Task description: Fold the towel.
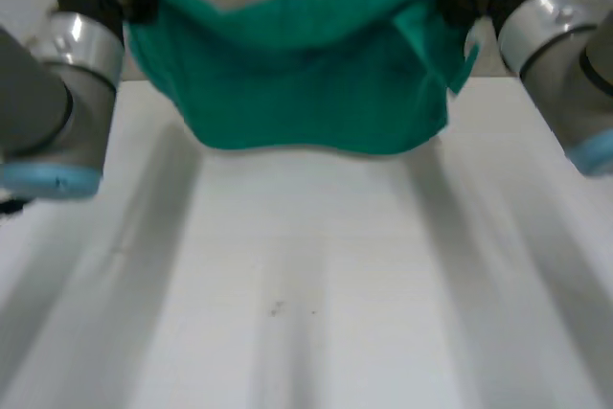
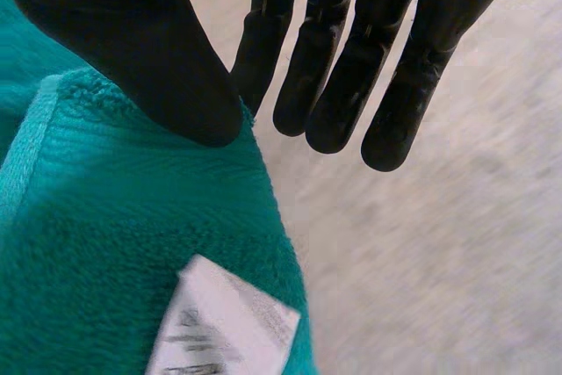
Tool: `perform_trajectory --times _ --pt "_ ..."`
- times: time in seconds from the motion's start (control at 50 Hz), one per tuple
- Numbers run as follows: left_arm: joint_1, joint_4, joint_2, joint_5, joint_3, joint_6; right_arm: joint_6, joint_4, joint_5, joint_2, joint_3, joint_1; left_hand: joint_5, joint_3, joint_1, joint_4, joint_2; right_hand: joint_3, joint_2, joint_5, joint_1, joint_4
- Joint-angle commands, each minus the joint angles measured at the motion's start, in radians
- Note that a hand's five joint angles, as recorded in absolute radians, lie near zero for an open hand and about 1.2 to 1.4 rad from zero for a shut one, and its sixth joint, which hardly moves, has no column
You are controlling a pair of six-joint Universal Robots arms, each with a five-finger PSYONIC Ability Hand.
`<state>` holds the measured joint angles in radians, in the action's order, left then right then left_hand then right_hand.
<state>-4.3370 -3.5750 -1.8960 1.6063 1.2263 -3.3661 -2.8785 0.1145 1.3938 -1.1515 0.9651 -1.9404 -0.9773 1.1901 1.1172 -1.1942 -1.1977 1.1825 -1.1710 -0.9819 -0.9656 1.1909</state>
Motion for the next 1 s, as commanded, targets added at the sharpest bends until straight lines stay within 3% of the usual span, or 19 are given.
perform_trajectory --times 0.02,0.16,0.28,0.3,0.32,0.38,0.46,0.52,0.54,0.62,0.82,0.88,0.94,0.98,1.0 --pt "-0.010 0.038 0.029 -0.003 0.337 -0.002 0.074 -0.315 -0.131 -0.022 0.184 0.067 -0.244 0.206 0.279 -0.202 -0.199 0.214 -0.225 -0.240 -0.431 0.205" --pt "-0.015 0.035 -0.032 -0.006 0.463 -0.013 0.246 -0.429 -0.114 0.143 0.261 0.081 -0.244 0.206 0.279 -0.202 -0.199 0.214 -0.225 -0.240 -0.431 0.205" --pt "-0.013 0.042 -0.077 -0.006 0.467 -0.013 0.237 -0.415 -0.088 0.228 0.281 0.084 -0.244 0.206 0.279 -0.202 -0.199 0.203 -0.215 -0.229 -0.420 0.195" --pt "-0.013 0.041 -0.075 -0.006 0.467 -0.013 0.220 -0.408 -0.084 0.224 0.287 0.086 -0.244 0.206 0.279 -0.202 -0.199 0.035 -0.046 -0.061 -0.251 0.026" --pt "-0.013 0.041 -0.075 -0.006 0.467 -0.012 0.181 -0.386 -0.076 0.213 0.305 0.086 -0.244 0.206 0.279 -0.202 -0.199 -0.307 0.296 0.281 0.090 -0.316" --pt "-0.015 0.041 -0.074 -0.006 0.467 -0.010 0.113 -0.340 -0.075 0.175 0.348 0.087 -0.244 0.206 0.279 -0.202 -0.199 -0.659 0.648 0.633 0.442 -0.668" --pt "-0.013 0.041 -0.071 -0.006 0.467 -0.010 0.016 -0.219 -0.078 0.043 0.494 0.089 -0.244 0.206 0.279 -0.202 -0.199 -0.745 0.733 0.719 0.528 -0.753" --pt "-0.015 0.041 -0.071 -0.006 0.464 -0.006 0.007 -0.196 -0.078 0.019 0.529 0.089 -0.244 0.206 0.279 -0.202 -0.199 -0.763 0.751 0.737 0.546 -0.771" --pt "-0.016 0.041 -0.071 -0.006 0.464 -0.006 -0.005 -0.124 -0.076 -0.056 0.646 0.089 -0.244 0.206 0.279 -0.202 -0.199 -0.801 0.789 0.775 0.584 -0.809" --pt "-0.018 0.041 -0.071 -0.006 0.464 -0.003 -0.008 -0.053 -0.079 -0.114 0.774 0.089 -0.244 0.206 0.279 -0.202 -0.199 -0.868 0.857 0.842 0.651 -0.877" --pt "-0.016 0.041 -0.072 -0.006 0.466 -0.004 -0.002 0.088 -0.079 -0.103 0.894 0.074 -0.244 0.206 0.279 -0.202 -0.199 -0.860 0.848 0.834 0.643 -0.868" --pt "-0.016 0.041 -0.075 -0.006 0.469 -0.009 0.002 0.134 -0.073 -0.034 0.877 0.072 -0.244 0.206 0.279 -0.202 -0.199 -0.819 0.807 0.793 0.602 -0.827" --pt "-0.016 0.039 -0.084 -0.006 0.470 -0.012 0.002 0.143 -0.073 -0.007 0.863 0.072 -0.244 0.206 0.279 -0.202 -0.199 -0.754 0.743 0.728 0.537 -0.762" --pt "-0.016 0.039 -0.087 -0.006 0.470 -0.013 0.005 0.154 -0.064 0.042 0.818 0.072 -0.239 0.201 0.274 -0.197 -0.193 -0.503 0.492 0.477 0.286 -0.512" --pt "-0.016 0.039 -0.095 -0.006 0.472 -0.013 0.005 0.154 -0.064 0.042 0.817 0.072 -0.152 0.114 0.186 -0.109 -0.106 -0.502 0.490 0.475 0.285 -0.510"
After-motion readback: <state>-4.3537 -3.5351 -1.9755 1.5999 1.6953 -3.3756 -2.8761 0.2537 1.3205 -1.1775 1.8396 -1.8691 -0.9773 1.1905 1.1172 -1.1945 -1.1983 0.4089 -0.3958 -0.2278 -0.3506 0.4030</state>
